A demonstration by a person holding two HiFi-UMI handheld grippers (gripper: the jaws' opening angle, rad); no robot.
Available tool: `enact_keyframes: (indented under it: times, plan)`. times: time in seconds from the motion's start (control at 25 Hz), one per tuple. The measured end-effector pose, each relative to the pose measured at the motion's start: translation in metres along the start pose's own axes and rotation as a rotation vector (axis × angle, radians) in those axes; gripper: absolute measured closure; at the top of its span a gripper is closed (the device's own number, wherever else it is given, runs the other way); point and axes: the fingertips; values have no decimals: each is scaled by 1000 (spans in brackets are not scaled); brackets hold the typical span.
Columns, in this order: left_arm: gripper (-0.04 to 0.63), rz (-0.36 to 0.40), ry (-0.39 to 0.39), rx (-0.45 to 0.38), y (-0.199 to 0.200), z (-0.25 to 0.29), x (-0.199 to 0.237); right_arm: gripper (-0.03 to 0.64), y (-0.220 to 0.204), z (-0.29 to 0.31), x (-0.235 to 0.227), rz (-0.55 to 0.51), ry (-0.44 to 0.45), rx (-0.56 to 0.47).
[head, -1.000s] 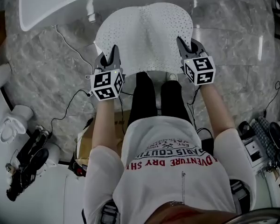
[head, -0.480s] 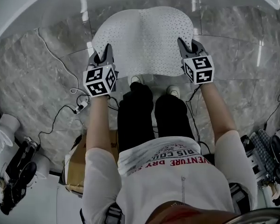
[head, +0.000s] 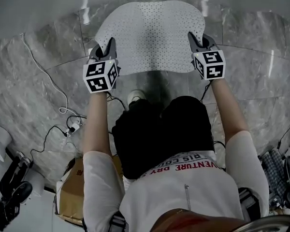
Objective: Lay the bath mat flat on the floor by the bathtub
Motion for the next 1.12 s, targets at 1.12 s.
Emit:
enact_keyframes:
  times: [1.12]
  plan:
    - [434,-20,253,191,-141,121,113,510,-153,129,-103,66,-276,234]
Point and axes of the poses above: the fingertips, and each gripper's own axes: z forward along the fingers, x to its left, y out of its top, and after that the axes turned 15 degrees about x, right-handed
